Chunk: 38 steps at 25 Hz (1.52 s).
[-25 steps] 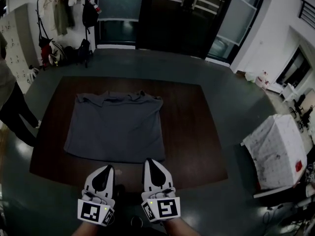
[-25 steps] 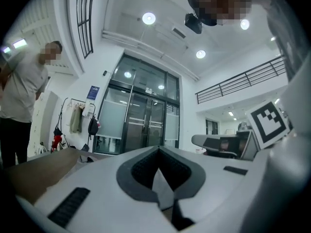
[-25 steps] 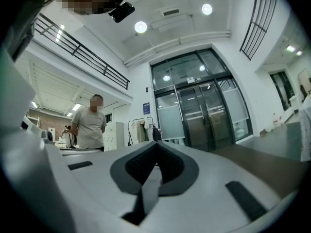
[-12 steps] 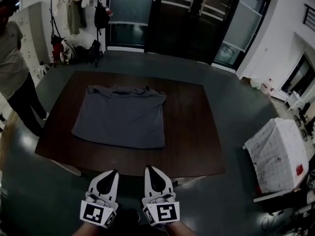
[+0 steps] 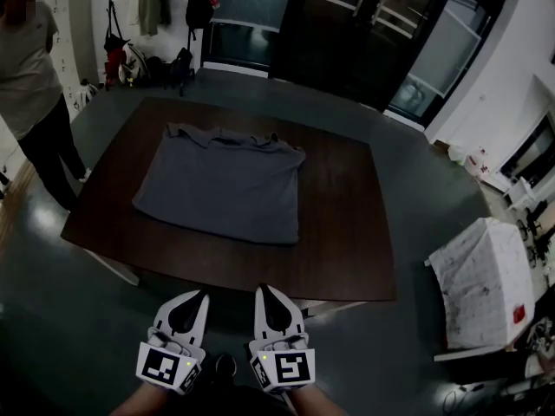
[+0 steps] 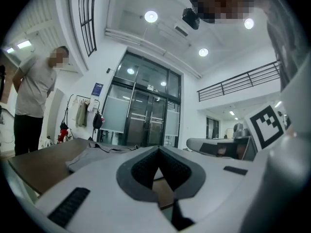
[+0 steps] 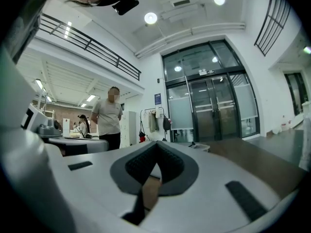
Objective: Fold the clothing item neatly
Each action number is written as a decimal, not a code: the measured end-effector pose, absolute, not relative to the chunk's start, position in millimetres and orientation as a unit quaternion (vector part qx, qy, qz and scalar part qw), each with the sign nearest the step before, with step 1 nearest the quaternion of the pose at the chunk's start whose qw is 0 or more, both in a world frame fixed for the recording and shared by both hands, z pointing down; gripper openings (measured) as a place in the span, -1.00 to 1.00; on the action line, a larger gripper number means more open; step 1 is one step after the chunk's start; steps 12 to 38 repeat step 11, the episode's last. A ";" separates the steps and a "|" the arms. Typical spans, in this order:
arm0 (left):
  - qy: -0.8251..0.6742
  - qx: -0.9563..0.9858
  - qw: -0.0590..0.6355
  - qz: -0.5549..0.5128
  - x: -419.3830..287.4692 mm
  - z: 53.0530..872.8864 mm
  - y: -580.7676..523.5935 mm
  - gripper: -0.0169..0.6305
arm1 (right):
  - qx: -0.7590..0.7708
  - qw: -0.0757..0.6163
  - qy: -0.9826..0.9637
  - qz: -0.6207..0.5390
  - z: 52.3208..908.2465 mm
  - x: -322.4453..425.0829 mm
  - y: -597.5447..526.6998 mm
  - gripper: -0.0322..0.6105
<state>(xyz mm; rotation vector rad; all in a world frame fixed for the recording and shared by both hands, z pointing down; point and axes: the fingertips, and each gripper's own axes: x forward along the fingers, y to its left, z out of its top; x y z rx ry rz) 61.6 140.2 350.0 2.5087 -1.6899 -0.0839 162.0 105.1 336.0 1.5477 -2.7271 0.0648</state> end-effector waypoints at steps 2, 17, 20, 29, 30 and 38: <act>-0.564 0.823 0.067 -0.030 56.8 355.6 142.9 -0.92 | 0.492 0.005 -0.870 0.021 341.0 159.4 105.9 -0.94; -0.580 0.812 0.066 0.002 39.3 368.9 138.5 -0.92 | 0.499 0.022 -0.866 0.033 354.8 163.9 103.6 -0.94; -0.580 0.812 0.066 0.002 39.3 368.9 138.5 -0.92 | 0.499 0.022 -0.866 0.033 354.8 163.9 103.6 -0.94; -0.580 0.812 0.066 0.002 39.3 368.9 138.5 -0.92 | 0.499 0.022 -0.866 0.033 354.8 163.9 103.6 -0.94; -0.580 0.812 0.066 0.002 39.3 368.9 138.5 -0.92 | 0.499 0.022 -0.866 0.033 354.8 163.9 103.6 -0.94; -0.580 0.812 0.066 0.002 39.3 368.9 138.5 -0.92 | 0.499 0.022 -0.866 0.033 354.8 163.9 103.6 -0.94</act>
